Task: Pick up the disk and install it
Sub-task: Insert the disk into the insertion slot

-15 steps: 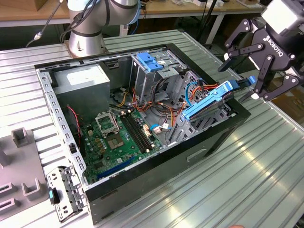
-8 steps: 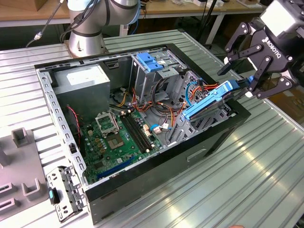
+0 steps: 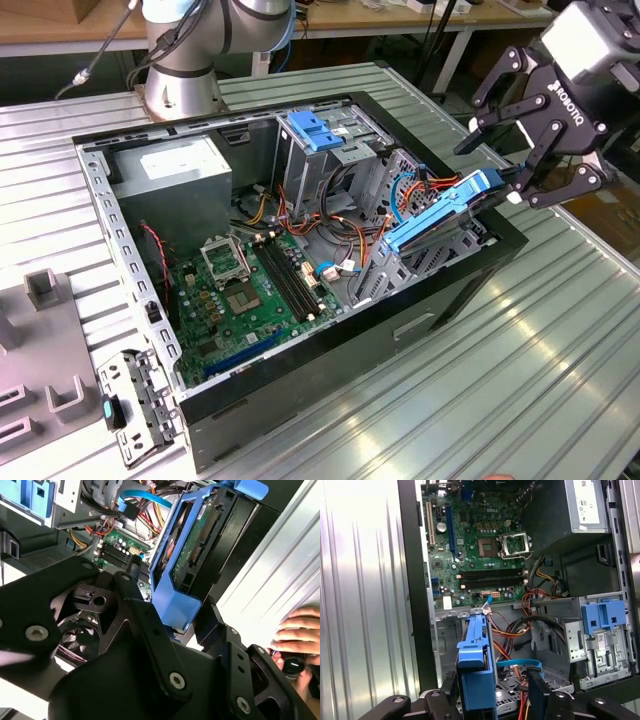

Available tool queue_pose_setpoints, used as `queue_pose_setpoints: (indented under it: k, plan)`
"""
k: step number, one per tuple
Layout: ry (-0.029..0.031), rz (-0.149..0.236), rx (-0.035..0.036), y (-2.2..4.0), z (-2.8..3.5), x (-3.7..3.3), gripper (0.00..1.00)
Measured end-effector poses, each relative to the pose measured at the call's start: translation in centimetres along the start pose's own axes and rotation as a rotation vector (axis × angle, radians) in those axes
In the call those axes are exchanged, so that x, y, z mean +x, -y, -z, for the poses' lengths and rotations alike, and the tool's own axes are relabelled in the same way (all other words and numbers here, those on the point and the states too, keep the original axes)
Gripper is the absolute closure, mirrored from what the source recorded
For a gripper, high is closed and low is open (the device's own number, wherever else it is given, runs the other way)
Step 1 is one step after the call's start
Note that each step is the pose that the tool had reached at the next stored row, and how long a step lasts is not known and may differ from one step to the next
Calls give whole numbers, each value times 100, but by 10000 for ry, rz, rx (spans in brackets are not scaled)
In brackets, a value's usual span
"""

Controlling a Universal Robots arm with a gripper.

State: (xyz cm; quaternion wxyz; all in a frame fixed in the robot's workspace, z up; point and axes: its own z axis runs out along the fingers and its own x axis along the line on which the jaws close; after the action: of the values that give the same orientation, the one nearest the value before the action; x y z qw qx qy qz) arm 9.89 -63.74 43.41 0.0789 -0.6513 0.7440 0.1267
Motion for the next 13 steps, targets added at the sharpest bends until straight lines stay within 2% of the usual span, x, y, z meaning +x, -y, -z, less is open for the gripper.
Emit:
queue_pose_setpoints:
  k: [2, 4, 5, 6, 7, 8, 9, 10, 11, 13]
  plan:
    - [67, -61, 7, 2, -13, 7, 33]
    - [190, -147, 10, 3, -29, 16, 33]
    - [263, -160, 3, 4, -30, 17, 34]
    - [377, -176, -10, 4, -33, 18, 41]
    - [433, -178, -16, 3, -35, 18, 48]
    - [467, -177, -21, 3, -36, 19, 48]
    - [469, -177, -22, 2, -37, 19, 48]
    - [472, -177, -22, 3, -38, 19, 54]
    - [476, -178, -23, 2, -40, 20, 65]
    - [479, -178, -23, 2, -42, 21, 65]
